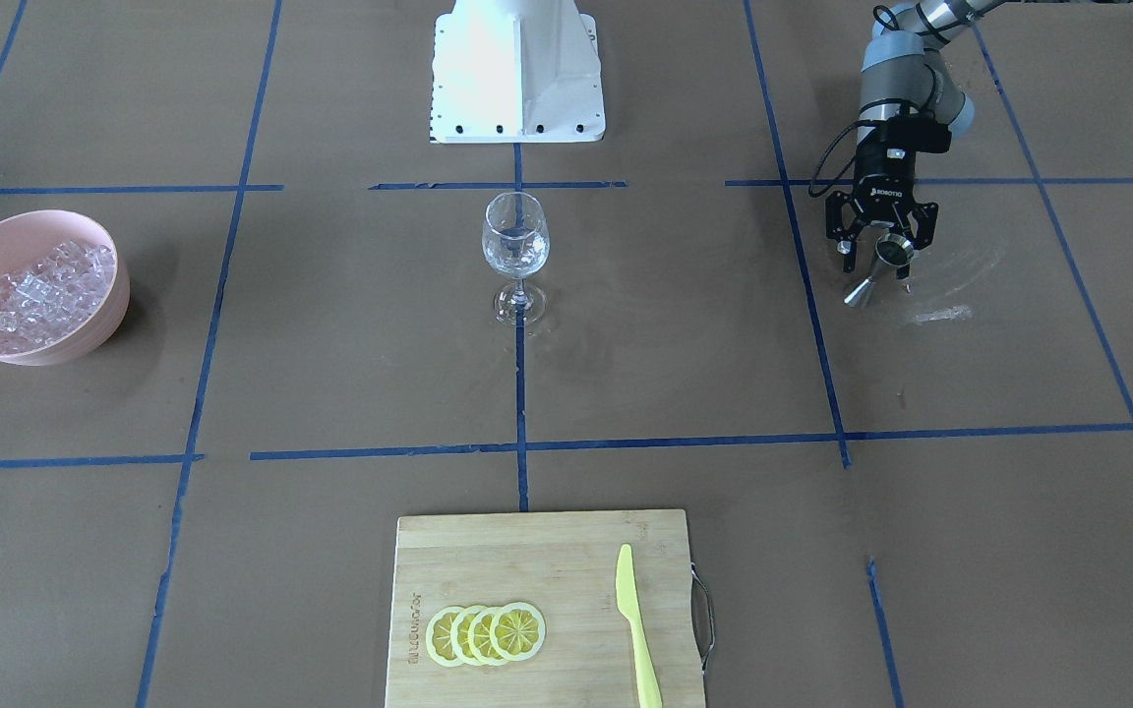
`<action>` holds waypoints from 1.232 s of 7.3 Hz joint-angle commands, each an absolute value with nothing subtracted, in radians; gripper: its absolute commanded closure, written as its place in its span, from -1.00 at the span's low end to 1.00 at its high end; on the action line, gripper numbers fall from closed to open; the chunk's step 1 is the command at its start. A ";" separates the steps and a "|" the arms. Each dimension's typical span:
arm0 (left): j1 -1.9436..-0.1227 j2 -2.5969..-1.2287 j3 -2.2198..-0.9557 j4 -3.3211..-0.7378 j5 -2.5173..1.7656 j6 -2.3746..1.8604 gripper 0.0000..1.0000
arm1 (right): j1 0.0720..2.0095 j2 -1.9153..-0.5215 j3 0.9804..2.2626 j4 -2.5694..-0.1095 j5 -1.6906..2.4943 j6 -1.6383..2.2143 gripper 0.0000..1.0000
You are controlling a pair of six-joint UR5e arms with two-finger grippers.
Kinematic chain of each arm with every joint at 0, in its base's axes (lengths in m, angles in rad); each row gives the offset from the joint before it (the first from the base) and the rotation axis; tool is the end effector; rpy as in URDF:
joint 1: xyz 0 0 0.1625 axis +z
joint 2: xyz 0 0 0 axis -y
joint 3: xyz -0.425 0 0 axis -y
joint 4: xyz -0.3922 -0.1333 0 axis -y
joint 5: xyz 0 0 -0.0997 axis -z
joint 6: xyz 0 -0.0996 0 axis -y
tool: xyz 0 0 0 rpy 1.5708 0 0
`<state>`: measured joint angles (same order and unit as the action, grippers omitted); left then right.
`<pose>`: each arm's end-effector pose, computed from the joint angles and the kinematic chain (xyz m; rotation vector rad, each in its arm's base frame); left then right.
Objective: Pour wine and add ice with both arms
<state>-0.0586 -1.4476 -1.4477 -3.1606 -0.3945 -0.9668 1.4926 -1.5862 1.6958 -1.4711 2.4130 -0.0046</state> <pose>0.3740 -0.2476 0.5914 1.2800 0.7700 -0.3474 0.0202 -0.4977 0.5887 0.1659 -0.8465 -0.1657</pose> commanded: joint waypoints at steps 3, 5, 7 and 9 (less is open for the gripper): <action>-0.072 -1.454 -1.439 -3.158 -0.400 -0.966 -0.50 | 1.493 -1.586 1.692 -1.471 2.411 -0.005 -1.00; -0.078 -1.457 -1.427 -3.157 -0.400 -0.966 -0.42 | 1.493 -1.586 1.690 -1.471 2.411 -0.006 -1.00; -0.083 -1.457 -1.427 -3.158 -0.403 -0.965 -0.04 | 1.493 -1.586 1.690 -1.471 2.411 -0.006 -1.00; -0.084 -1.459 -1.427 -3.165 -0.403 -0.933 0.29 | 1.493 -1.586 1.690 -1.471 2.411 -0.006 -1.00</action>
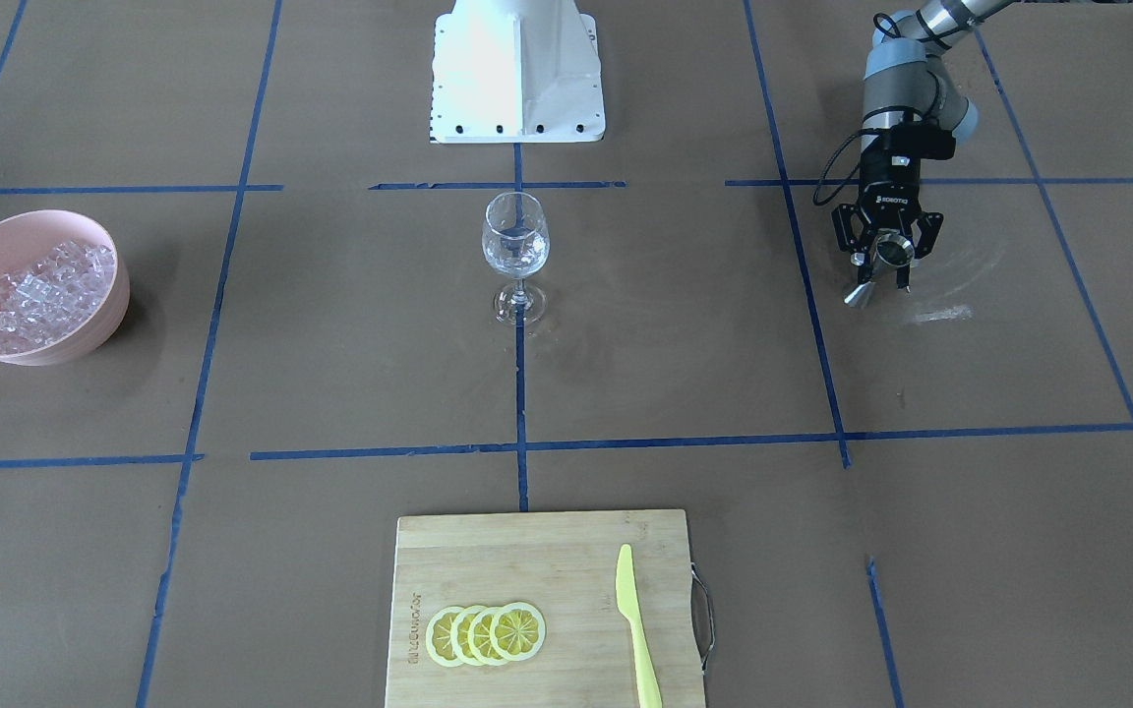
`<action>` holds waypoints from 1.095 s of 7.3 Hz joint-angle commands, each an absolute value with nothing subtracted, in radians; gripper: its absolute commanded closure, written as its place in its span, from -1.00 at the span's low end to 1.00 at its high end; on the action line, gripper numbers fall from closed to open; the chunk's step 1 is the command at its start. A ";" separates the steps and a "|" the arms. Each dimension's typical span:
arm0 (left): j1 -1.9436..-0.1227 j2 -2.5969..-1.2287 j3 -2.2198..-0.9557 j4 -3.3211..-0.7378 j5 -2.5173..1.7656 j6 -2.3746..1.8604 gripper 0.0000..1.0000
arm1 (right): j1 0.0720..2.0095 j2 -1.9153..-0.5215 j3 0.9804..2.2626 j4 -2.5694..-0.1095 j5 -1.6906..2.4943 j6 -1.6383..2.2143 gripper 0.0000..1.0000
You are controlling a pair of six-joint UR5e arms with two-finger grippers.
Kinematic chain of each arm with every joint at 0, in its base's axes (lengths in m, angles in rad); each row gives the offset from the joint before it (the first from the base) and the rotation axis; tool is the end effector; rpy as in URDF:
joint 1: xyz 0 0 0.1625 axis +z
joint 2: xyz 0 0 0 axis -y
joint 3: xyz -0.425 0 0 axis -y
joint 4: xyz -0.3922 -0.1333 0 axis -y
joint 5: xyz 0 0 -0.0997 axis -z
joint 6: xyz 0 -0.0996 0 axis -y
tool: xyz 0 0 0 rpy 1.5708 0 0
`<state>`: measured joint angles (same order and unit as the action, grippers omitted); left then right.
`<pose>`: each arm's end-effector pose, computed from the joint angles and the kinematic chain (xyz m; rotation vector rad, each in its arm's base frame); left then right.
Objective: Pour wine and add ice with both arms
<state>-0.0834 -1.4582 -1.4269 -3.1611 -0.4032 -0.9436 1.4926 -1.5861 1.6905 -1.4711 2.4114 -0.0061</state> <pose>0.3729 -0.2569 0.5966 1.2929 0.7357 -0.3364 0.0203 -0.4978 0.5914 0.1618 -0.8447 -0.1648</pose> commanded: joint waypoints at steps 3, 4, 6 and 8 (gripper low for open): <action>-0.086 -1.483 -1.433 -3.174 -0.405 -0.933 1.00 | 1.493 -1.586 1.690 -1.471 2.411 -0.006 -1.00; -0.086 -1.483 -1.442 -3.181 -0.405 -0.931 1.00 | 1.493 -1.586 1.689 -1.471 2.411 -0.006 -1.00; -0.116 -1.485 -1.519 -3.188 -0.452 -0.834 1.00 | 1.493 -1.586 1.690 -1.471 2.411 -0.005 -1.00; -0.120 -1.515 -1.598 -3.204 -0.469 -0.782 1.00 | 1.493 -1.585 1.695 -1.471 2.411 -0.005 -1.00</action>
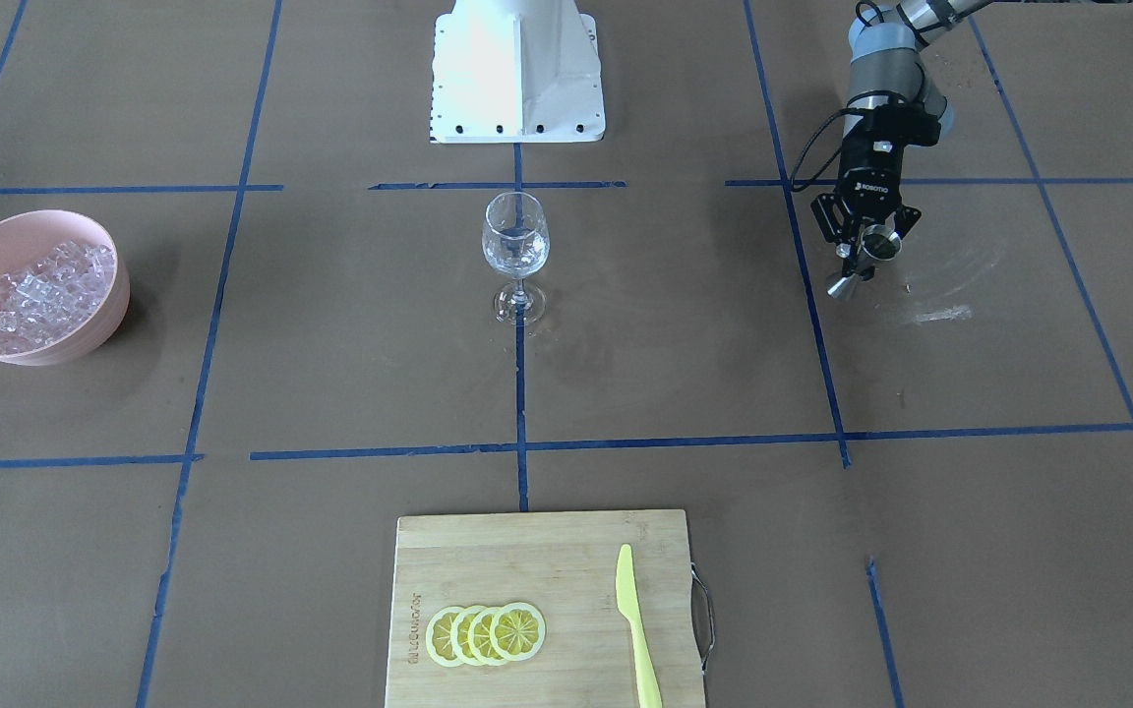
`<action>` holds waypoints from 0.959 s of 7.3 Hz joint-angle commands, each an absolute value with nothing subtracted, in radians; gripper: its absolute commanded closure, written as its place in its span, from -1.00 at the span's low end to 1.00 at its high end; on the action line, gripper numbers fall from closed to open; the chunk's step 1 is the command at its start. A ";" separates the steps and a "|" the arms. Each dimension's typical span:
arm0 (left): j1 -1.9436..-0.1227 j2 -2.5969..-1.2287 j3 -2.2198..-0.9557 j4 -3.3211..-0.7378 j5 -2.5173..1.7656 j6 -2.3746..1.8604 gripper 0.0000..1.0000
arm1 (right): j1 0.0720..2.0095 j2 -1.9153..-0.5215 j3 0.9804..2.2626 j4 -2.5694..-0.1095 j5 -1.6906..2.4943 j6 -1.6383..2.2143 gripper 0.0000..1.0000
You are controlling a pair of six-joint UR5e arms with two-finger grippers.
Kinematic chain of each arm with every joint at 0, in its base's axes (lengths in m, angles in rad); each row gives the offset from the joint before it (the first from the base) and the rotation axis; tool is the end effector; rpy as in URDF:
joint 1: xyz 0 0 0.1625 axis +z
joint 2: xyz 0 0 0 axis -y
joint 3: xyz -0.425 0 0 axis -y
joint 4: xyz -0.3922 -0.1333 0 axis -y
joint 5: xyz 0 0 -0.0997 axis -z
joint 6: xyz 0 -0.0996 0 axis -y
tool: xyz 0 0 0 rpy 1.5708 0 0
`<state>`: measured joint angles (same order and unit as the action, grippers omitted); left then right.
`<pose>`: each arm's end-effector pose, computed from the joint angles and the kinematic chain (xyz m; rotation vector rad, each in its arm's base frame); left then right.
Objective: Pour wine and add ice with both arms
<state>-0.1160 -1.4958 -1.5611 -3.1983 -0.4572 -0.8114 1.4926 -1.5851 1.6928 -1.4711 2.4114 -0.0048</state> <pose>0.3772 -0.2681 0.5211 1.3263 0.8383 -0.3507 0.0202 -0.4982 0.5898 0.1643 -0.8449 -0.1650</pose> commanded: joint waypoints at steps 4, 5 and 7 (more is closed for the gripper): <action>-0.120 -1.692 -1.691 -3.065 -0.466 -0.611 1.00 | 1.493 -1.585 1.695 -1.471 2.413 -0.005 -1.00; -0.118 -1.735 -1.713 -3.033 -0.466 -0.603 1.00 | 1.493 -1.585 1.695 -1.471 2.411 -0.005 -1.00; -0.114 -1.825 -1.729 -3.019 -0.462 -0.478 1.00 | 1.493 -1.583 1.692 -1.471 2.411 -0.006 -1.00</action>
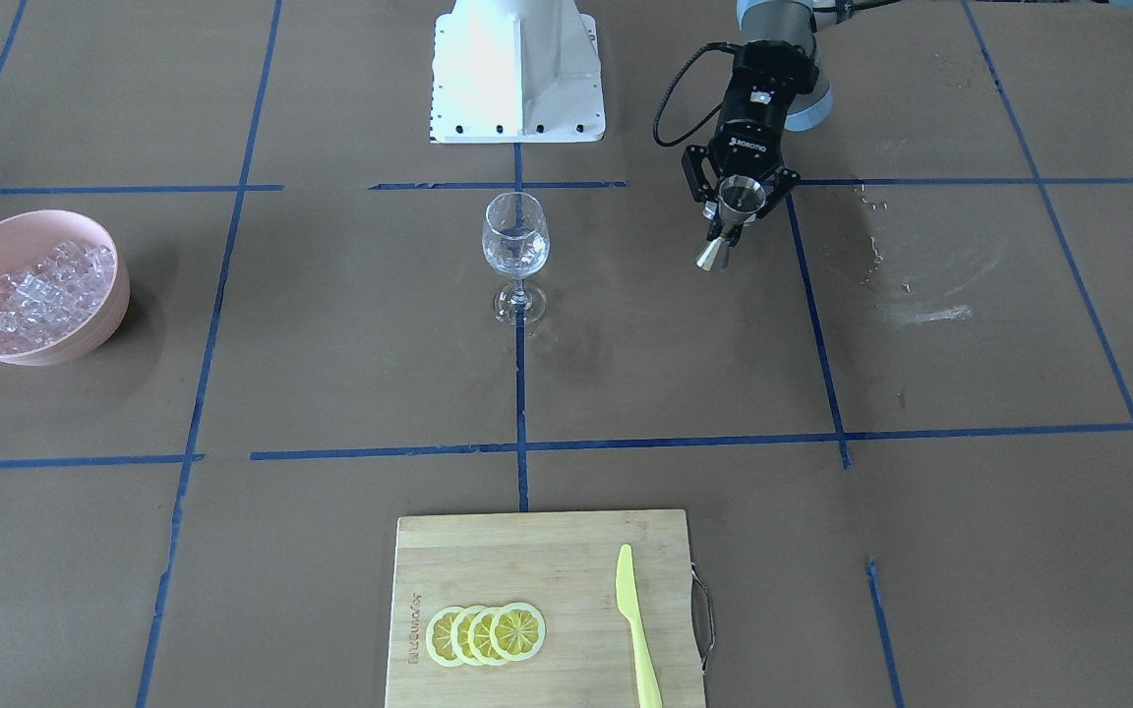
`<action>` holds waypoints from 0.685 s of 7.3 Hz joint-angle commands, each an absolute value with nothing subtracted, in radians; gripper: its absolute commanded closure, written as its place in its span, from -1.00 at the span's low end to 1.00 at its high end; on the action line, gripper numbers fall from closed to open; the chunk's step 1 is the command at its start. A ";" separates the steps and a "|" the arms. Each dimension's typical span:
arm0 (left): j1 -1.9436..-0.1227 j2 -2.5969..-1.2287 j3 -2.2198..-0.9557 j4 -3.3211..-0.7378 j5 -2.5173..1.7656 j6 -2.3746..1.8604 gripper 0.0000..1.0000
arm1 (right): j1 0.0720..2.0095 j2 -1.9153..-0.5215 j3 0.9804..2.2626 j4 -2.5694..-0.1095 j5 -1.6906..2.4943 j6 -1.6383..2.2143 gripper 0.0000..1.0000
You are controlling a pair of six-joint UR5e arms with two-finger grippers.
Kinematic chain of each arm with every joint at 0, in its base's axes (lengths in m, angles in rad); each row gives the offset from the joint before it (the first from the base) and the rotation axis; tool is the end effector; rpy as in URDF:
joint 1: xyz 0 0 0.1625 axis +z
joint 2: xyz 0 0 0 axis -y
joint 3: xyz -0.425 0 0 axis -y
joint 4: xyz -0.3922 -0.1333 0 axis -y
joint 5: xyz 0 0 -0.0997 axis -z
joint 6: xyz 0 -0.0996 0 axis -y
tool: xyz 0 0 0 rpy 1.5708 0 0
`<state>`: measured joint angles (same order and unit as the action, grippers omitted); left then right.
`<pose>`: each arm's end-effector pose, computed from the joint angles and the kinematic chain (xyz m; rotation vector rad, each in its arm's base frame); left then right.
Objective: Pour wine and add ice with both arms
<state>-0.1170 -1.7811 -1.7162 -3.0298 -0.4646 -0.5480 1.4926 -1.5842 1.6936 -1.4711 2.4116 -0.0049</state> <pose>0.4464 -0.2763 0.3340 1.4392 0.8850 -0.3243 0.0202 -0.4986 0.5889 0.1659 -0.8451 -0.1658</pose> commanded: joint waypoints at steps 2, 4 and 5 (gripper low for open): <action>-0.107 -1.859 -1.739 -2.926 -0.471 -0.472 1.00 | 1.493 -1.583 1.690 -1.471 2.411 -0.006 -1.00; -0.107 -1.885 -1.782 -2.777 -0.538 -0.472 1.00 | 1.493 -1.582 1.689 -1.471 2.411 -0.006 -1.00; -0.107 -1.922 -1.799 -2.681 -0.540 -0.472 1.00 | 1.493 -1.582 1.690 -1.471 2.411 -0.005 -1.00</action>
